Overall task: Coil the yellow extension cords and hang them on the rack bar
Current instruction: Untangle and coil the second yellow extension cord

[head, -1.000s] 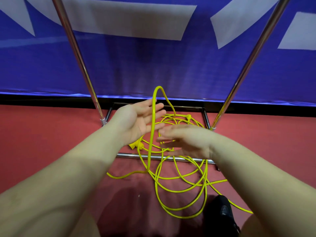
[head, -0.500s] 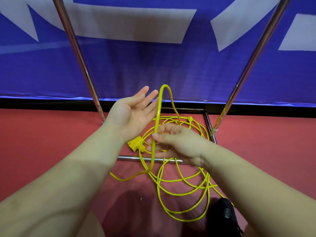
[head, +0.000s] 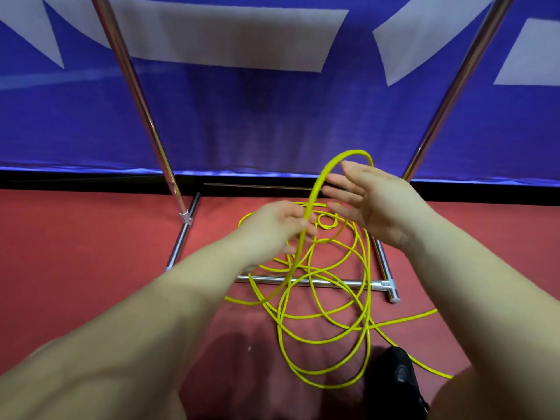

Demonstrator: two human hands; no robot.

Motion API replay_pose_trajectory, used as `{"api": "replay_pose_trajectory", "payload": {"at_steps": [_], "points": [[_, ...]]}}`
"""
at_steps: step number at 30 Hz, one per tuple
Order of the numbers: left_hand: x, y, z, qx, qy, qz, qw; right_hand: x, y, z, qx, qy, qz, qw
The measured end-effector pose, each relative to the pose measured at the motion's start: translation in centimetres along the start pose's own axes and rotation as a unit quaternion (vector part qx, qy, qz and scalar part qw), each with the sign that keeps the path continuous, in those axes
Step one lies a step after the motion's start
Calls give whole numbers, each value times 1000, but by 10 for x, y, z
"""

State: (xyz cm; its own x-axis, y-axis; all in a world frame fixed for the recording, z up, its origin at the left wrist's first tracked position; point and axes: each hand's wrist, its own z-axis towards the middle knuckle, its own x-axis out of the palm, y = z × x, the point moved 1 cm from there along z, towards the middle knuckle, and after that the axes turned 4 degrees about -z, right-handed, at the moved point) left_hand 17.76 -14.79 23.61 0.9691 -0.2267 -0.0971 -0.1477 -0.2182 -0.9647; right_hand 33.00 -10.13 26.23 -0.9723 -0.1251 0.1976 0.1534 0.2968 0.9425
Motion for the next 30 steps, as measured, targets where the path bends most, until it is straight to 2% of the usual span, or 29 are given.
{"api": "replay_pose_trajectory", "payload": {"at_steps": [2,5,7,10,12,13,15,16,18,20,23,26,28,30], "points": [[-8,-7,2,4,-40,-123,992,2,-8,-3,13,33,-129,991],[-19,-16,2,16,-73,-317,946,12,-27,-10,29,150,-296,943],[-25,-19,3,28,-90,-378,921,18,-36,-12,20,198,-319,926],[-32,-21,5,49,-84,-409,907,20,-35,-9,-26,170,-298,939],[-33,-19,8,61,-70,-375,922,19,-26,-9,-41,141,-275,950],[-32,-16,9,58,-67,-318,944,18,-21,-9,-46,126,-254,958],[-26,-7,9,34,-48,-132,990,14,-9,-8,-56,82,-184,978],[-21,-1,9,19,-23,-36,999,11,-4,-7,-57,55,-147,986],[-10,10,7,-8,47,103,994,4,3,-4,-62,4,-109,992],[-2,17,4,-23,104,157,982,-3,5,-1,-68,-25,-97,993],[3,16,1,-41,145,104,983,-9,6,1,-66,-39,-51,996],[1,7,2,-38,87,49,994,-9,4,1,-46,-20,-52,997],[-4,1,4,-19,21,-34,999,-7,-3,-1,-8,18,-138,990],[-11,-6,6,-6,-34,-168,985,-3,-15,-4,40,84,-256,962]]}}
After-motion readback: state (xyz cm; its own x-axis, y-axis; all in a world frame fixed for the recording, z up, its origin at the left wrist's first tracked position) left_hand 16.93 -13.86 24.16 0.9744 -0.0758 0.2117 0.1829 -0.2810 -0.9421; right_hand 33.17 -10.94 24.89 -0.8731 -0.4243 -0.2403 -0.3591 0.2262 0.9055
